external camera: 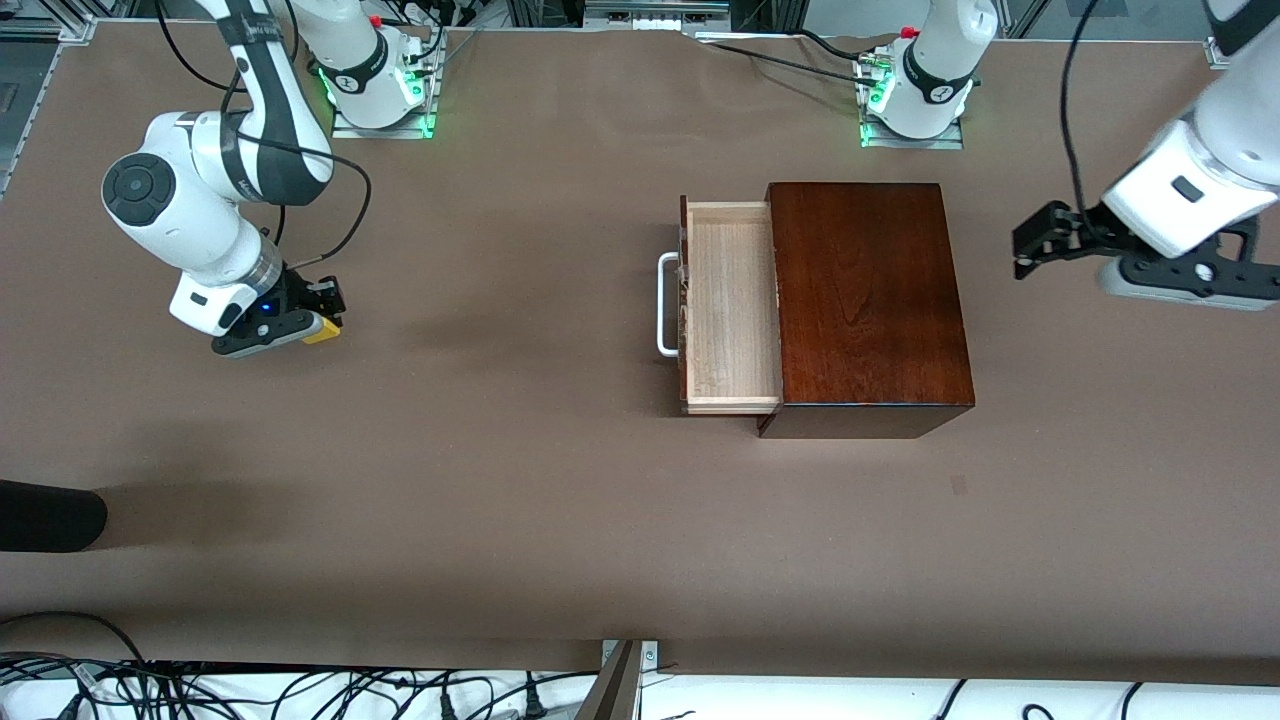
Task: Open drawer, take yellow block, close drawer
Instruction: 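Carry the cube with the right gripper while the left gripper reaches the drawer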
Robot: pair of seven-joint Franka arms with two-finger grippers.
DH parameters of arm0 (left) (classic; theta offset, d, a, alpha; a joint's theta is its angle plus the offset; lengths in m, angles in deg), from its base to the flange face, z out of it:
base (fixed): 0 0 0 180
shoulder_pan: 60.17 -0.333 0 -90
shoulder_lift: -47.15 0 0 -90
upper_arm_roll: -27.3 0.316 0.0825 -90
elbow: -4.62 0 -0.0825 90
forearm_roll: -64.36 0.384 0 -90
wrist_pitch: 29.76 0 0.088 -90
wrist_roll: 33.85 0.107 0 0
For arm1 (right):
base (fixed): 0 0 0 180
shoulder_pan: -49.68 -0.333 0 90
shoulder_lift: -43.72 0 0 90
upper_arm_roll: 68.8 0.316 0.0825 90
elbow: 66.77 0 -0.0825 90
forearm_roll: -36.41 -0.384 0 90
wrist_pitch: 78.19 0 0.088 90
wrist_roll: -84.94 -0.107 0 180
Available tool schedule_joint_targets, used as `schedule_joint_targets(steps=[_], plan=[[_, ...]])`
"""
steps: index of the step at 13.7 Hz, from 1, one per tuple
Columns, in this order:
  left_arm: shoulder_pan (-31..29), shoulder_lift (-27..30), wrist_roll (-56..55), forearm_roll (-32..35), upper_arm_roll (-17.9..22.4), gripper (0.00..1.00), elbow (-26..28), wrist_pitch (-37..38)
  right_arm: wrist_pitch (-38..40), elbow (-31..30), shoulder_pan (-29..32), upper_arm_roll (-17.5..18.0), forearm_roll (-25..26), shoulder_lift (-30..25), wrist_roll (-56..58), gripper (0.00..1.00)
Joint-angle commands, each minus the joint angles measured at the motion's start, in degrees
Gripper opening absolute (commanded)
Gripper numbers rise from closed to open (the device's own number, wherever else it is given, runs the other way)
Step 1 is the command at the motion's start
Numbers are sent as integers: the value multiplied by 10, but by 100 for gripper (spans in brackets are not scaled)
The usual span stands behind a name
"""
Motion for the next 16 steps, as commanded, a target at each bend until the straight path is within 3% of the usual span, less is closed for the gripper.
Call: schedule_joint_targets(steps=[1,6,9,13,16], plan=[[-1,-3,-47,-8,-31,100,-13,6,-23,-18,-6,-34,-6,1,-10,0],[22,-7,-148,-6,-73,100,-14,6,-84,-53,27,-41,-12,25,-30,0],[59,-12,-211,-6,-74,100,-14,6,-129,-68,30,-41,-98,57,-23,0],[118,-34,-317,-8,-74,100,-15,4,-157,-66,32,-35,-106,85,-23,0],[181,-81,-427,-9,-73,100,-34,-8,-193,-64,32,0,-188,129,-13,0]])
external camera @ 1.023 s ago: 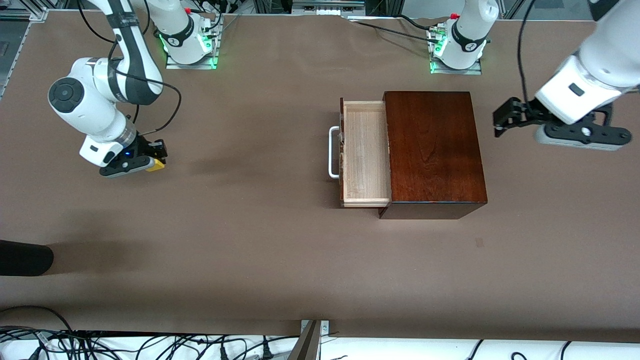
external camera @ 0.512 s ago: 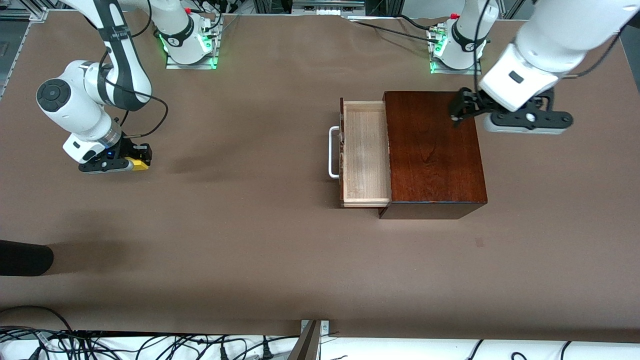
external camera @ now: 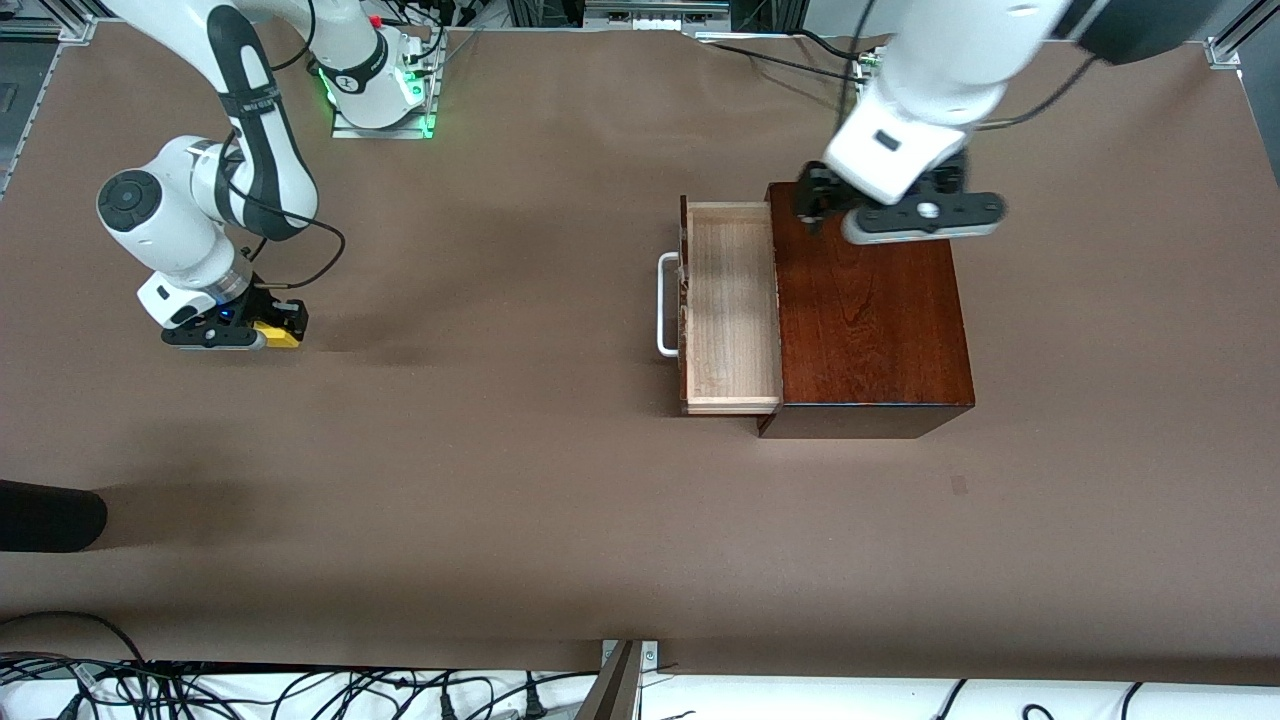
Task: Open drawer, take yellow block, close drawer
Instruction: 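Carry the cube with the right gripper while the left gripper reaches the drawer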
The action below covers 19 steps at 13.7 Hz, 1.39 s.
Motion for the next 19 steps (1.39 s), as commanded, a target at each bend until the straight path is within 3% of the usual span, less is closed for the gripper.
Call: schedule_joint_targets(steps=[1,5,7,14,19], plan=[[56,-67,-101,-8,6,100,-50,-9,-37,8,4,34,-81,47,28,0],[127,-143,-236,9,11,100,-95,-45,-34,27,12,42,-210,81,141,0],[166,-188,-304,15,14,100,-119,-67,-34,29,20,48,-250,92,182,0],[225,-303,-516,22,17,100,-135,-171,-13,42,46,57,-288,101,214,0],[223,-335,-562,23,32,99,-134,-187,-13,53,67,87,-353,118,262,0]])
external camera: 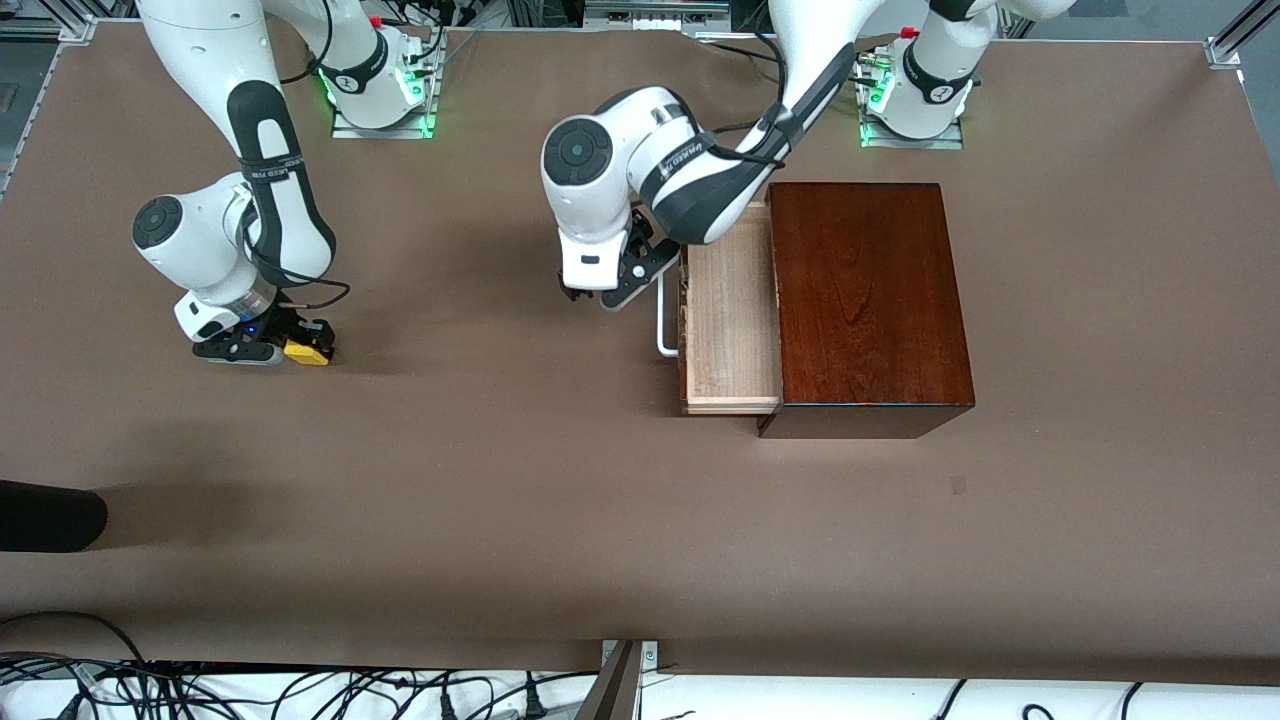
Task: Open drawer, take yellow block, close drawer
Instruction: 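Release the cube on the table with the right gripper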
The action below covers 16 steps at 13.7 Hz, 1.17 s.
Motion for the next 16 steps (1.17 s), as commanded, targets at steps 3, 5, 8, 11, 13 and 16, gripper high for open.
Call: schedule_joint_targets(steps=[3,5,8,11,13,16], plan=[[0,-14,-15,16,14,100,-23,9,7,29,22,18,-49,26,62,34],[-5,-13,-12,45,13,100,-18,9,7,32,15,23,-42,27,64,100],[-11,-14,-11,61,13,100,-16,9,20,31,-2,17,-22,20,67,100],[-10,-13,-12,61,9,74,-16,11,32,26,-4,4,24,12,68,100],[-6,-12,-14,57,4,62,-20,12,68,27,-6,-22,75,4,68,100],[-4,-13,21,57,3,0,-22,11,137,32,-8,-62,139,-23,66,100]])
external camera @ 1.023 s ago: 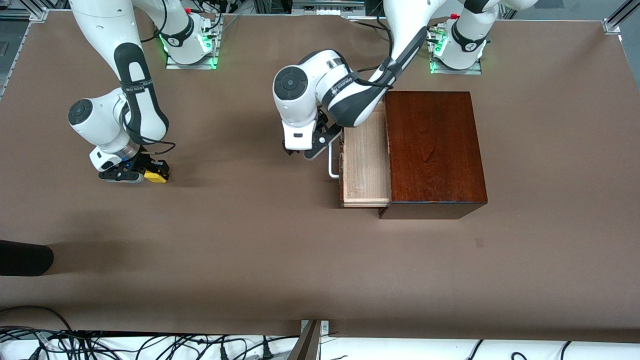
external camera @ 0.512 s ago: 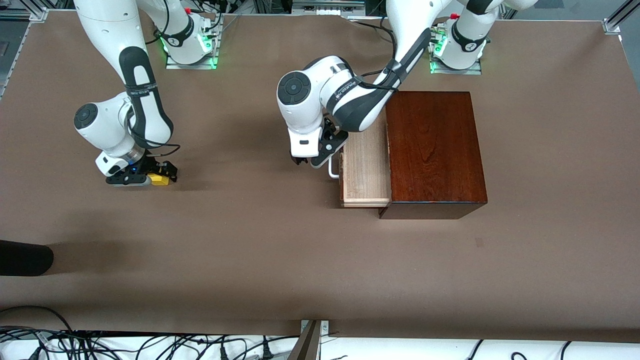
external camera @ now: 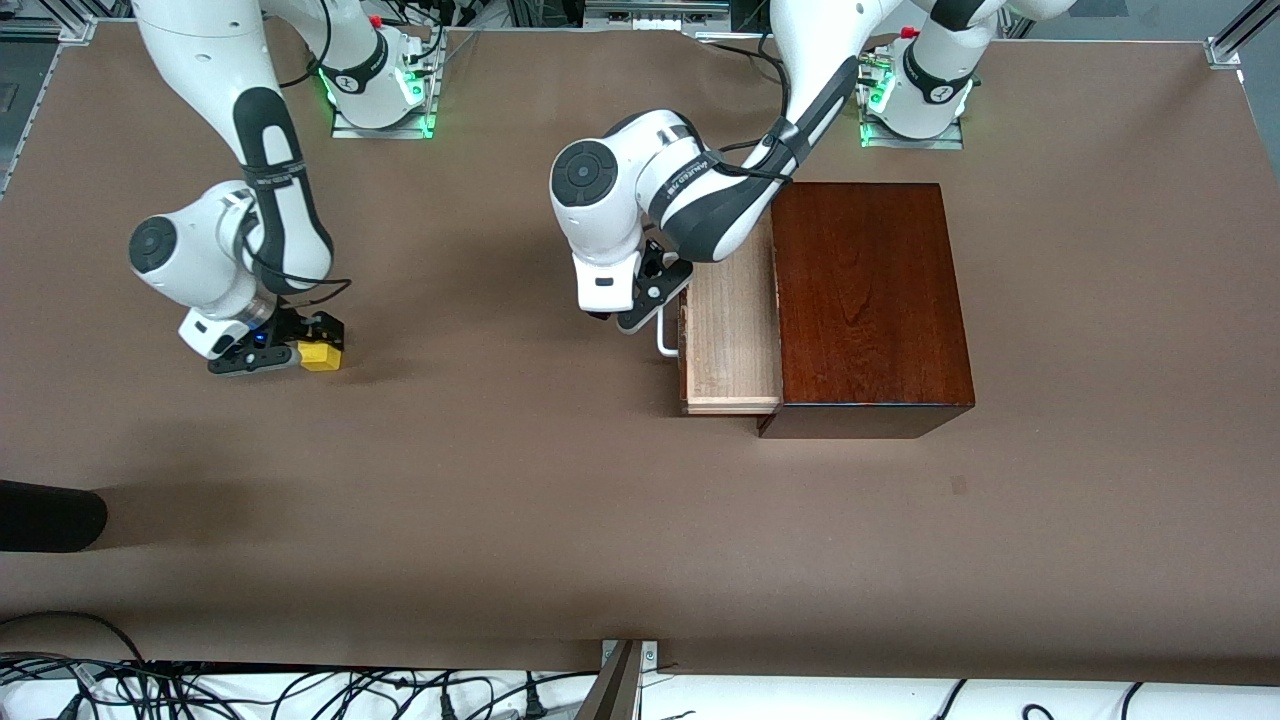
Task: Open drawer, take yellow block, close drawer
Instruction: 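Release the cube on the table with the right gripper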
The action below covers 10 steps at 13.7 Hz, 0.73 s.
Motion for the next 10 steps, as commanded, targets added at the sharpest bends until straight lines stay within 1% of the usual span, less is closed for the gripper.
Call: schedule_joint_targets(steps=[1,3,4,5,8,10], plan=[[0,-6,30,9,-2,0,-15,11,39,-2,-5,-23,39,-39,8,100],[-7,-6,33,11,5,0,-13,12,43,3,-7,-24,53,-44,8,100],[-15,-6,33,10,5,0,-12,14,62,14,-6,-26,58,-46,6,100],[-18,-5,33,9,6,0,-12,14,88,30,-7,-36,66,-46,5,100],[-23,-3,33,11,12,0,-12,21,167,97,-19,-73,106,-44,2,100],[-28,-3,33,11,13,0,-12,23,218,160,-19,-80,144,-39,-24,100]])
